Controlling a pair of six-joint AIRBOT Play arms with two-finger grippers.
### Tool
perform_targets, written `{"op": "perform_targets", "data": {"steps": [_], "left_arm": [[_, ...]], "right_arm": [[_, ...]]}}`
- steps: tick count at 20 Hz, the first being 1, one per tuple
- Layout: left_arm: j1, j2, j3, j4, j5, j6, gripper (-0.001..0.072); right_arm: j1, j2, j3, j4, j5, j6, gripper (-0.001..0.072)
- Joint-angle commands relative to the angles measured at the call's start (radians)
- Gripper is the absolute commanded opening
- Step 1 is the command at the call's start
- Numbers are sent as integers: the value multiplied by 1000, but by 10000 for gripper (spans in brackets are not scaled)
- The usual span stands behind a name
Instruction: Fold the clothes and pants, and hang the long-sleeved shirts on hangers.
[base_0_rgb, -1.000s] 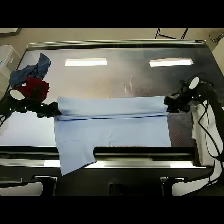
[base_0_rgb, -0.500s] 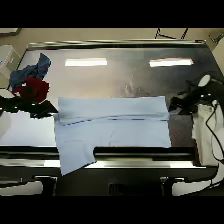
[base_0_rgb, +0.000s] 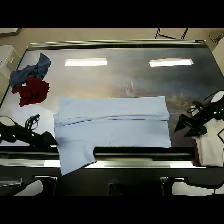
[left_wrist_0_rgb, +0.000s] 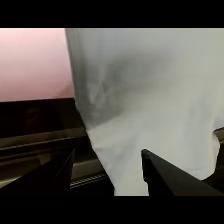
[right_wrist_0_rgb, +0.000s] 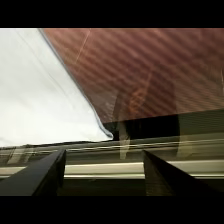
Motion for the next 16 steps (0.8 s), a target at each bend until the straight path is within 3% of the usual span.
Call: {"op": "perform_targets", "data": {"steps": [1, 6, 7, 9, 11, 16], "left_arm": [[4, 46, -179, -71, 60, 61, 455], [-18, 45, -217, -133, 96, 58, 439], [-32, 45, -217, -134, 100, 48, 399], [-56, 45, -217, -135, 126, 5, 249], [-78, 45, -217, -135, 149, -18, 20], [-81, 47, -217, -135, 156, -18, 20]], "right_arm": [[-6, 19, -51, 16, -2, -8, 567], [-6, 19, -51, 35, -15, -9, 566], [-6, 19, -51, 35, -19, -9, 565], [-6, 19, -51, 35, -23, -9, 565], [-6, 19, -61, 39, -23, -10, 565], [-6, 18, -208, 60, -114, -47, 568]]}}
